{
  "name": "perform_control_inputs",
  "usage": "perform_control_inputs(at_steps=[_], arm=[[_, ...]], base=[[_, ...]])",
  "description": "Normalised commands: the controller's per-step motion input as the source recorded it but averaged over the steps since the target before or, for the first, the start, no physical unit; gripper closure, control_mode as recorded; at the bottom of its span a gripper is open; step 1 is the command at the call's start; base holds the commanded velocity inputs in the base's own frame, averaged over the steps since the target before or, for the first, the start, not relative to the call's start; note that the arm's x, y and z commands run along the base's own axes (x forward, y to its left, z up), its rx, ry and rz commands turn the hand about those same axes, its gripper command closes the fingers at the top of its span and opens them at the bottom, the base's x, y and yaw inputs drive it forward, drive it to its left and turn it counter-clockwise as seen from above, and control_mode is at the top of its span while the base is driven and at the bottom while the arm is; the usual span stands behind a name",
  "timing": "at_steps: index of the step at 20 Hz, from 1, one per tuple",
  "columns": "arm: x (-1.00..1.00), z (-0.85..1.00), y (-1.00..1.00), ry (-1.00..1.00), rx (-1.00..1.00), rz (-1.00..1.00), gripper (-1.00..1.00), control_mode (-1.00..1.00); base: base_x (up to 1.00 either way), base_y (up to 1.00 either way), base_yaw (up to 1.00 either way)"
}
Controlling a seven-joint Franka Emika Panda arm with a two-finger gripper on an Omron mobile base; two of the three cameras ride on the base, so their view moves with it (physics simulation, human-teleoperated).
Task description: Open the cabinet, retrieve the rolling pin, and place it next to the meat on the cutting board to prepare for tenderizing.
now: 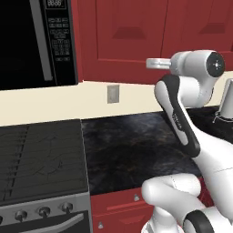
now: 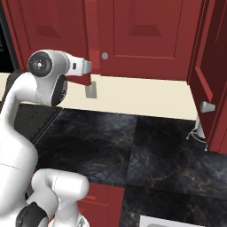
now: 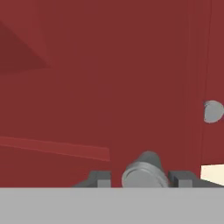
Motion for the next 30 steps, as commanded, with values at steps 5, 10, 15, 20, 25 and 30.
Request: perform_control_inputs(at_steps=[5,10,15,20,25,30], arm=[[-0.75,0.00,0.70,0.00,0.00,0.07,1.00,-1.00],[-0.62,-0.09,0.80,0.00,0.00,0.07,1.00,-1.00],[-0.57,-0.18,0.87,0.01,0.00,0.08,1.00,-1.00],[-0.55,-0.15,0.68,0.02,0.01,0.10,-1.00,-1.00],[-0.78,0.00,0.11,0.00,0.10,0.10,-1.00,-1.00],[-0.97,0.00,-0.18,0.00,0.13,0.11,-1.00,-1.00]], base=[[0.00,0.00,0.00],[0.00,0.00,0.00],[0.00,0.00,0.00],[0.00,0.00,0.00],[0.00,0.00,0.00],[0.00,0.00,0.00]])
